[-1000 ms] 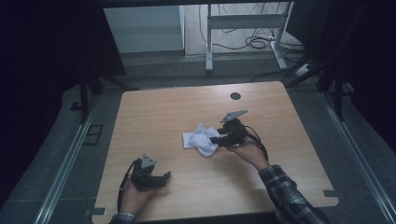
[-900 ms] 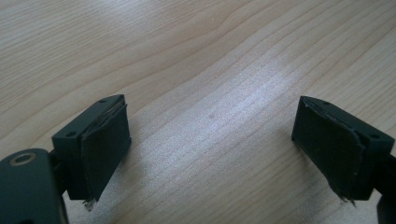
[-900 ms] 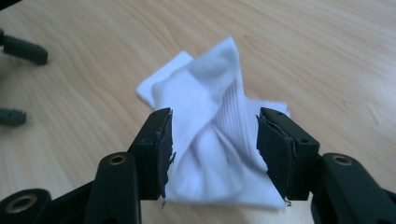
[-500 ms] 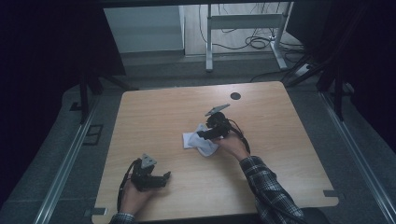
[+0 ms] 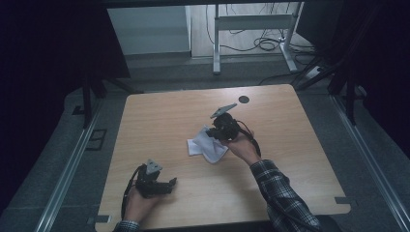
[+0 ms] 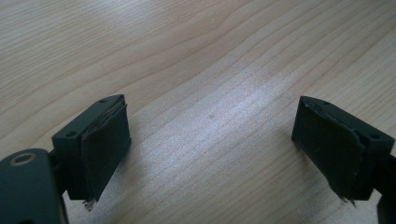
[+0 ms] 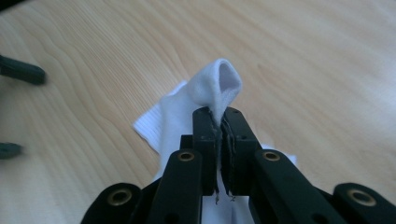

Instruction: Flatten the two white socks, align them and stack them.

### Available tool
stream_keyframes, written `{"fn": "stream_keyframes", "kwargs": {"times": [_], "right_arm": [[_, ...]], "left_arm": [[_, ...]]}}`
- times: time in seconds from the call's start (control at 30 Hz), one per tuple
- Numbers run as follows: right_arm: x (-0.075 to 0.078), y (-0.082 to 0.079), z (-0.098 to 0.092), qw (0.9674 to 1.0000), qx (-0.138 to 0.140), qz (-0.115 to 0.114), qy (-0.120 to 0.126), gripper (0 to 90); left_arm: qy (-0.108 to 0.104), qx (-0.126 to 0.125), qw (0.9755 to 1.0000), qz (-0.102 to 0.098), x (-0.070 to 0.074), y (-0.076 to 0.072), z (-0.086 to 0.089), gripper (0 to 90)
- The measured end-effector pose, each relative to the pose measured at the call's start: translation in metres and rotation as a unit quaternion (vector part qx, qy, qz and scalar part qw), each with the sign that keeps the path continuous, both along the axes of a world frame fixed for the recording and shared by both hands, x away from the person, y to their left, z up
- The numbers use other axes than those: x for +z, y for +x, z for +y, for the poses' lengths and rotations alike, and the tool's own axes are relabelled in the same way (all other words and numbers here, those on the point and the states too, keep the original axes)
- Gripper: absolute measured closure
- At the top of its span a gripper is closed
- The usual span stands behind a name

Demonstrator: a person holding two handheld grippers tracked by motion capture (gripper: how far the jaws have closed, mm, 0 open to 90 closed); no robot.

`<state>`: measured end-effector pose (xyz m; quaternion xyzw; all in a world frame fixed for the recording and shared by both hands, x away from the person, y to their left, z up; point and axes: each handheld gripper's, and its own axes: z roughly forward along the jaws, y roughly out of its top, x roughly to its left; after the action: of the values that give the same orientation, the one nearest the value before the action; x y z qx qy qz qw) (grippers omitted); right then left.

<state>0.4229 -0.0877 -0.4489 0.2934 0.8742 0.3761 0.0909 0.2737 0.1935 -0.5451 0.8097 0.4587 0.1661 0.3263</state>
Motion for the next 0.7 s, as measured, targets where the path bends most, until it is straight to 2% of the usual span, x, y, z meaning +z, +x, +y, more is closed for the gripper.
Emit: {"fn": "stream_keyframes", "kwargs": {"times": [0.03,0.07,0.1,0.13,0.2,0.33,0.37,0.4,0.57,0.7], "right_arm": [[0.000,0.000,0.000,1.0000,0.000,0.000,0.000,84.2],[0.007,-0.002,-0.002,1.0000,-0.001,-0.002,0.005,84.2],[0.021,-0.005,-0.006,0.9999,-0.001,-0.006,0.016,84.2],[0.021,-0.005,-0.006,0.9999,-0.001,-0.006,0.016,84.2],[0.038,-0.011,-0.015,0.9997,-0.004,-0.019,0.017,84.1],[0.051,-0.014,-0.028,0.9994,-0.010,-0.025,0.019,84.1],[0.056,-0.015,-0.038,0.9993,-0.019,-0.028,0.016,84.0],[0.056,-0.015,-0.038,0.9993,-0.019,-0.028,0.016,84.0],[0.058,-0.015,-0.070,0.9983,-0.048,-0.027,0.017,83.9],[0.047,-0.011,-0.103,0.9965,-0.081,-0.015,0.014,83.8]], "left_arm": [[0.000,0.000,1.0000,0.000,0.000,0.000,0.000,11.3],[0.000,0.000,1.0000,0.000,0.000,0.000,0.000,11.3],[0.000,0.000,1.0000,0.000,0.000,0.000,0.000,11.3],[0.000,0.000,1.0000,0.001,0.000,0.000,0.000,11.3],[0.001,0.000,1.0000,0.000,0.000,0.000,0.000,11.3],[0.001,0.000,1.0000,0.000,0.000,0.000,0.000,11.3],[0.001,0.000,1.0000,0.000,0.000,0.000,0.000,11.3],[0.001,0.000,1.0000,0.000,0.000,0.000,0.000,11.3],[0.000,0.000,1.0000,0.000,0.000,0.000,0.000,11.3],[0.000,0.000,1.0000,0.000,0.000,0.000,0.000,11.3]]}}
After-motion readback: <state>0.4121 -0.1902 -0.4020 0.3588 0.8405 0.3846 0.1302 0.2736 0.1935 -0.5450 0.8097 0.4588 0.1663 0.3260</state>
